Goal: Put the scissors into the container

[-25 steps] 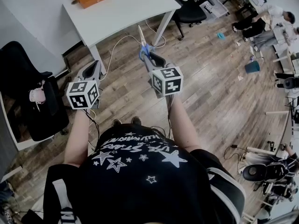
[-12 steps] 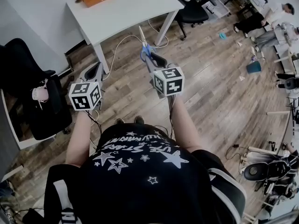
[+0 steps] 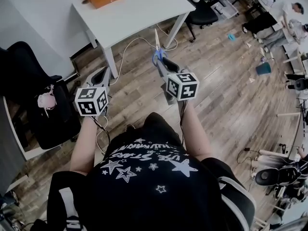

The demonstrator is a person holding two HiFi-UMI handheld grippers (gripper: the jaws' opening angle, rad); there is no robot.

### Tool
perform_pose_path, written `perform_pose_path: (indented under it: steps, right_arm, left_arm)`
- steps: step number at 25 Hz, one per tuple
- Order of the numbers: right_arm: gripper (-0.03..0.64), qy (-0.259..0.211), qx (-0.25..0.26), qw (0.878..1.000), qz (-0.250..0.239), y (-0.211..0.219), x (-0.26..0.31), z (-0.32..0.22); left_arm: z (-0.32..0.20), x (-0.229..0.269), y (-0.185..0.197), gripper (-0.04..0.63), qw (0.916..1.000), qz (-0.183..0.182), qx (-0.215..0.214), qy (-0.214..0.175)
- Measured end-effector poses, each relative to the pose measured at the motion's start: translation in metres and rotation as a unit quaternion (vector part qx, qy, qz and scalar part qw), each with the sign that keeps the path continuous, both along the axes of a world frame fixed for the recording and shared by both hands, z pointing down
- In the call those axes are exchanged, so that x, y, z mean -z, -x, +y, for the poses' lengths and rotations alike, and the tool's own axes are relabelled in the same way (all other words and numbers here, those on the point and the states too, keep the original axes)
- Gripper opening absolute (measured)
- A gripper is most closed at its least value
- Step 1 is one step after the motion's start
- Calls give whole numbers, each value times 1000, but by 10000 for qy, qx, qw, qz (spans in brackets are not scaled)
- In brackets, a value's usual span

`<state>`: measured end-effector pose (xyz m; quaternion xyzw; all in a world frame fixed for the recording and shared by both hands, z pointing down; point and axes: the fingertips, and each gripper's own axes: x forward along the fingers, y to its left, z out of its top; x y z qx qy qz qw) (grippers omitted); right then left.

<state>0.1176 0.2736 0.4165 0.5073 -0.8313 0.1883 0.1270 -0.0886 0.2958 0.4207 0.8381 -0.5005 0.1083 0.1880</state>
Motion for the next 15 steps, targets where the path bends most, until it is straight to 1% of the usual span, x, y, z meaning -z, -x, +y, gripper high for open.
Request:
perform_pose_path:
  steps: [3, 6, 8, 12, 15]
  right_arm:
    - [98, 61, 51, 9999, 67, 7, -5, -11]
    - [98, 30, 201, 9996, 220, 10, -10, -27]
    - [98, 10, 240, 9994, 241, 9, -14, -45]
    - [98, 74, 370, 9992, 87, 5, -27, -94]
    - [98, 112, 504, 9987, -6, -2, -34, -147]
  left_arm:
    - [-11, -7, 10, 17, 10000, 16, 15, 86]
    - [-27, -14, 12, 17, 9999, 33, 29, 141]
    - [-43, -17, 12, 17, 9999, 13, 72, 141]
    - [-81, -24, 8, 17, 9995, -48, 259, 169]
    - [-120, -29, 6, 17, 9984, -171, 485, 217]
